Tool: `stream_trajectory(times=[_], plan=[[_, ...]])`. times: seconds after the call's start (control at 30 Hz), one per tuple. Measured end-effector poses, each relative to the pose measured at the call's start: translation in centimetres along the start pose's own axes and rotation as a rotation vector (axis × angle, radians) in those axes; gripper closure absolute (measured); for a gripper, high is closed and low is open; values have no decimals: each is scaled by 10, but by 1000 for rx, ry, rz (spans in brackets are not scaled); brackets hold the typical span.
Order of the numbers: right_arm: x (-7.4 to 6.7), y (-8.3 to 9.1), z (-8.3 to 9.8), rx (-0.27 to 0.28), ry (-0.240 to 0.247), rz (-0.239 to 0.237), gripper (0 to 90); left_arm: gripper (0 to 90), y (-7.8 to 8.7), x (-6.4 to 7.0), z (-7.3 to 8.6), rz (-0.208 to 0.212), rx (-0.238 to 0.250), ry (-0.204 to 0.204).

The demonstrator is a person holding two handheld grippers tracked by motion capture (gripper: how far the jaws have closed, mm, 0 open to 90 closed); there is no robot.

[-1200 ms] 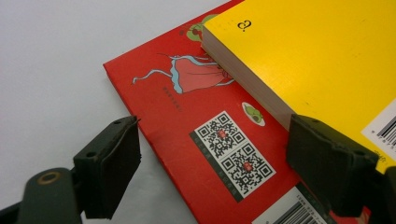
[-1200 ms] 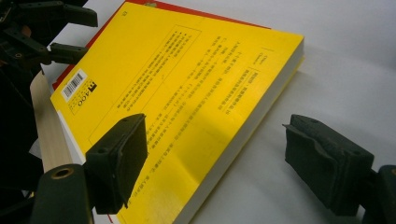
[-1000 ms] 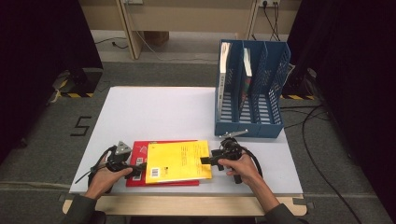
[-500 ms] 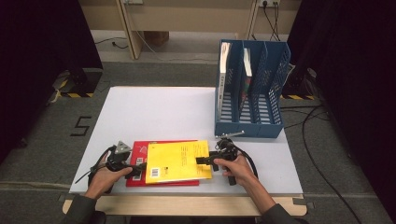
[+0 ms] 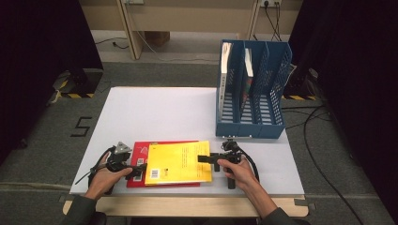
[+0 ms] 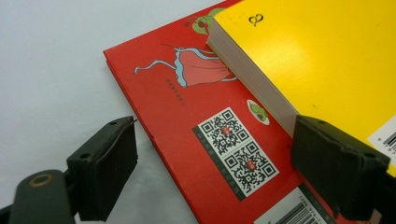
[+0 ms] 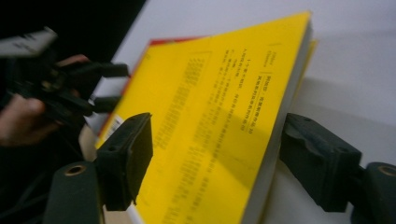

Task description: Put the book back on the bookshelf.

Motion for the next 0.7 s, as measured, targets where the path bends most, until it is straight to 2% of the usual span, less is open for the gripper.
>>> stream_trajectory(times=[0.07, 0.13, 0.2, 0.23, 0.27, 0.3, 0.33, 0.37, 0.4, 0.43, 0.57, 0.7], plan=[[-8, 2, -5, 36, 6, -44, 280, 138, 0, 0, 0, 3, -2, 1], [-14, 0, -8, 37, 39, -41, 310, 139, 0, 0, 0, 6, 0, 3], [-14, -10, -6, -4, 22, -73, 382, 142, -2, 2, -1, 22, 5, 7], [-13, -16, -2, -41, 8, -69, 421, 142, -3, 4, -1, 33, 6, 7], [-13, -23, 2, -74, 17, -61, 446, 122, -3, 6, -2, 31, 2, -2], [-12, -28, 5, -86, 36, -59, 509, 113, -3, 6, -2, 28, 2, -8], [-12, -29, 6, -91, 34, -65, 528, 113, -3, 6, -1, 30, 3, -5], [-12, -26, 5, -94, 52, -56, 551, 112, -3, 6, -1, 34, 3, -1], [-13, -24, 4, -94, 48, -46, 573, 111, -3, 5, -1, 38, 2, 1], [-12, -21, 1, -78, 61, -47, 594, 111, -3, 5, -1, 38, 1, 2], [-18, -16, -3, -69, 122, -58, 658, 103, -3, 6, -1, 25, -3, 12], [-26, -13, -10, -69, 156, -76, 696, 101, -3, 5, -1, 21, -3, 19]])
Point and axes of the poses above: each handheld gripper's, and its own axes: y roughly backward along the jaws, z roughly out of its underside, x roughly to its right, the point moved 3 cm from there along -y, roughly forward along the jaws, and after that the axes turned 8 degrees about -y, right-handed, at the moved point
